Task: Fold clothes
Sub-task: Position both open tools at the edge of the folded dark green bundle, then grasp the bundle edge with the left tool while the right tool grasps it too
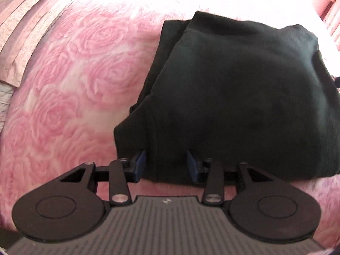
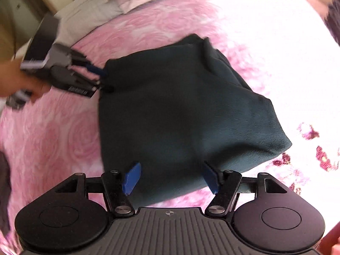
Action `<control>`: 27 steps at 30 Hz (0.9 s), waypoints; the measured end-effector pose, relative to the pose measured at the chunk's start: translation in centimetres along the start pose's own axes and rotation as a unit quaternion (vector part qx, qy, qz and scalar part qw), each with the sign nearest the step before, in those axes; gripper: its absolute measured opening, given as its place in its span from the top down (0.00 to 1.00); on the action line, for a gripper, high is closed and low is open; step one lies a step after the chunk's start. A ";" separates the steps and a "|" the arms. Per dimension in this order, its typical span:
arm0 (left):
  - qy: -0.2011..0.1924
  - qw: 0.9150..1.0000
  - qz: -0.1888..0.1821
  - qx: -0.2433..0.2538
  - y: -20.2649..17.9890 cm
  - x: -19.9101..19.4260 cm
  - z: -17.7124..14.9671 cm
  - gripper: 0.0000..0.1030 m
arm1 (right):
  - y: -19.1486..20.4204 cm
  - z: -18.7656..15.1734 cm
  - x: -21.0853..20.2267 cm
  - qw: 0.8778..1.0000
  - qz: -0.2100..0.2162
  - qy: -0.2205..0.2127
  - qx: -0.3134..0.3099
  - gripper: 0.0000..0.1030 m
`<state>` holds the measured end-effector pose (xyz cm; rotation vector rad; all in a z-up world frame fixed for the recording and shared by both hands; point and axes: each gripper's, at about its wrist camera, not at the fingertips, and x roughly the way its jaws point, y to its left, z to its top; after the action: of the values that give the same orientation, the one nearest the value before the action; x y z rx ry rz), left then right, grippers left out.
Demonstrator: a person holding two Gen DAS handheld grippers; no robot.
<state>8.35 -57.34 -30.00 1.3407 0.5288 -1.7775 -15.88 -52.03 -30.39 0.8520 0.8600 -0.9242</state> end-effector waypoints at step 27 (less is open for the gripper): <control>-0.053 0.984 0.039 0.164 -2.2 -2.9 -4.6 0.40 | 10.0 -3.3 4.8 0.976 -0.085 0.051 -0.194 0.35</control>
<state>9.45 -51.65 -29.22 1.4535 0.1256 -1.9153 -5.96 -47.07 -33.60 0.4942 1.1713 -0.8274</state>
